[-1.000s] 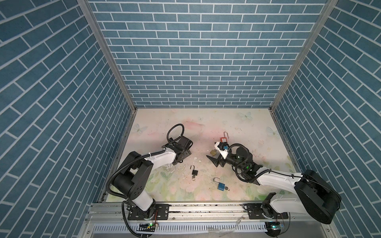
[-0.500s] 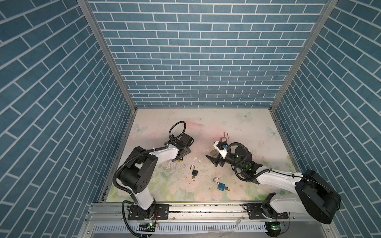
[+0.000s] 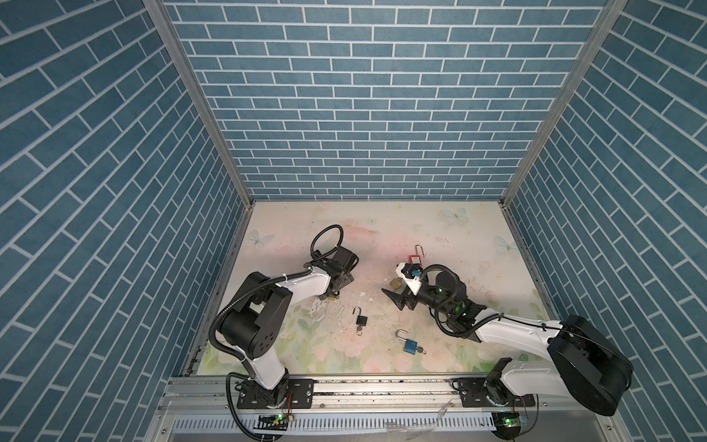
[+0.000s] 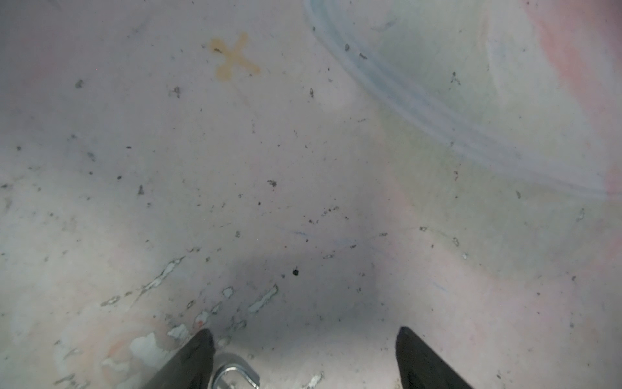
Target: Lock with the key
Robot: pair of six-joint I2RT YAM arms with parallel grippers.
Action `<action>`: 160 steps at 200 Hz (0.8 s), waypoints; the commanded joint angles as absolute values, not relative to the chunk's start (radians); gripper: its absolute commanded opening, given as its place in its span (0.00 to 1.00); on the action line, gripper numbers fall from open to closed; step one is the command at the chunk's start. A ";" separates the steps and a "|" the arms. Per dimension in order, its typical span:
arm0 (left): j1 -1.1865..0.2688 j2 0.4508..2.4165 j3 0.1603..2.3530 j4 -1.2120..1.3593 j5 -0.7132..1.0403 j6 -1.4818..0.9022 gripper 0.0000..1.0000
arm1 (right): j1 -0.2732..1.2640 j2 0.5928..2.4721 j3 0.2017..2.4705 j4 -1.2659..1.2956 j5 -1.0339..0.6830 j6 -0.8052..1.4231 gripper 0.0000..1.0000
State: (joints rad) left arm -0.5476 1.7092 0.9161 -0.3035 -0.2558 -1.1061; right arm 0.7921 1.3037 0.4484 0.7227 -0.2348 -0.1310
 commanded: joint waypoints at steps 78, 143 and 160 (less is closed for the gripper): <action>-0.599 1.816 0.943 -0.388 -0.073 -1.185 0.86 | 0.801 1.279 0.434 0.741 -0.218 -0.155 0.90; -0.612 1.811 0.994 -0.419 -0.103 -1.167 0.86 | 0.802 1.305 0.431 0.746 -0.217 -0.152 0.90; -0.614 1.789 1.021 -0.456 -0.150 -1.140 0.86 | 0.802 1.307 0.431 0.751 -0.219 -0.146 0.90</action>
State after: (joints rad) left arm -0.6029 1.7630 1.0130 -0.3424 -0.1722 -1.1370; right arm 0.7940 1.2999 0.4477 0.7258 -0.2279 -0.1310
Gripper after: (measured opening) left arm 0.859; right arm 0.904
